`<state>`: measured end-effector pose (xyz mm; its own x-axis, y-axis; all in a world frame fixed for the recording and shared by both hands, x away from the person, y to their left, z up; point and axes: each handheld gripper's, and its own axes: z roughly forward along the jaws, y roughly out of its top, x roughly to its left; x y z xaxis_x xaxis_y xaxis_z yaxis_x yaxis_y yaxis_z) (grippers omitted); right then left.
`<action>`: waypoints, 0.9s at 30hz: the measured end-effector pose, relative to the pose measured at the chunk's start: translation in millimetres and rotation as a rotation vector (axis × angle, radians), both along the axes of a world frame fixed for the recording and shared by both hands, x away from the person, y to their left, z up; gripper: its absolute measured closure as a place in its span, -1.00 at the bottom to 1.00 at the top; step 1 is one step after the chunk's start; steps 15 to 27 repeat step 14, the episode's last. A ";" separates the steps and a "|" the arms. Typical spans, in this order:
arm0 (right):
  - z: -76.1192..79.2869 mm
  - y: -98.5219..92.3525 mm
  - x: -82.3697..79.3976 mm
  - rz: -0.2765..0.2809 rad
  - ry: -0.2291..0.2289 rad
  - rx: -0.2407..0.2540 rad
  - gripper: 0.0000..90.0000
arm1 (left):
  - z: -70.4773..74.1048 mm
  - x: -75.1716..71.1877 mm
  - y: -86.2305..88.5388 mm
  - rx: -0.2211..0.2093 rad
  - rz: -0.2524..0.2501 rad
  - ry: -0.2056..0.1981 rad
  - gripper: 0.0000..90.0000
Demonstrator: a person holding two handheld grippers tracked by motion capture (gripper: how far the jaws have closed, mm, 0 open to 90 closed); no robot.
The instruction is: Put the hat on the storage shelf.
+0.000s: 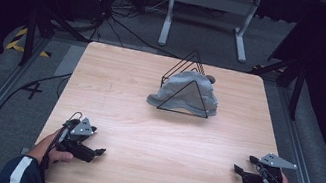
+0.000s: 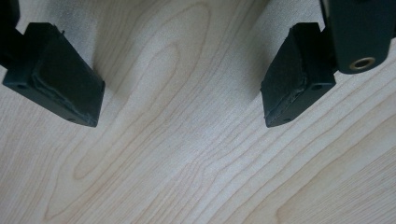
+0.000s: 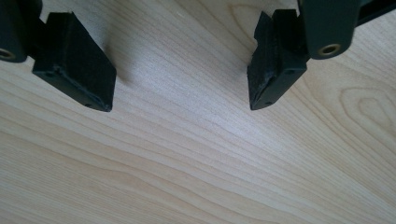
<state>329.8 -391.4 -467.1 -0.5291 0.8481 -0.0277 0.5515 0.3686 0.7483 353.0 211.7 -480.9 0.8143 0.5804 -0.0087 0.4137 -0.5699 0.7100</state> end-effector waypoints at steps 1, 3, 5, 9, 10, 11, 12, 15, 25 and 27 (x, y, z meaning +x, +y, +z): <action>-0.1 0.1 0.0 -0.001 -0.001 0.001 -0.47 | 0.0 0.0 0.0 0.000 0.000 0.000 -0.69; -0.1 0.1 0.0 -0.001 -0.001 0.001 -0.47 | 0.0 0.0 0.0 0.001 0.000 0.000 -0.69; -0.1 0.1 0.0 -0.001 -0.001 0.002 -0.47 | 0.0 0.0 0.0 0.001 0.000 0.000 -0.69; -0.2 -0.2 -0.1 -0.004 -0.001 0.003 -0.47 | 0.0 0.1 0.0 0.001 -0.001 -0.001 -0.69; -0.2 -0.2 -0.2 -0.005 -0.001 0.003 -0.47 | 0.0 0.0 0.0 0.001 -0.001 -0.001 -0.69; -0.2 -0.2 -0.3 -0.006 0.000 0.003 -0.47 | 0.0 0.1 0.0 0.001 -0.001 0.000 -0.69; -0.2 -0.3 -0.4 -0.007 0.000 0.003 -0.47 | 0.0 0.1 0.0 0.001 0.000 0.001 -0.69; -0.2 -0.4 -0.4 -0.008 0.000 0.003 -0.47 | 0.0 0.1 -0.1 0.001 0.000 0.003 -0.70; -0.2 -0.4 -0.4 -0.008 0.000 0.003 -0.47 | 0.0 0.1 -0.1 0.001 0.000 0.003 -0.70; -0.2 -0.4 -0.4 -0.008 0.000 0.003 -0.47 | 0.0 0.1 -0.1 0.001 0.000 0.003 -0.70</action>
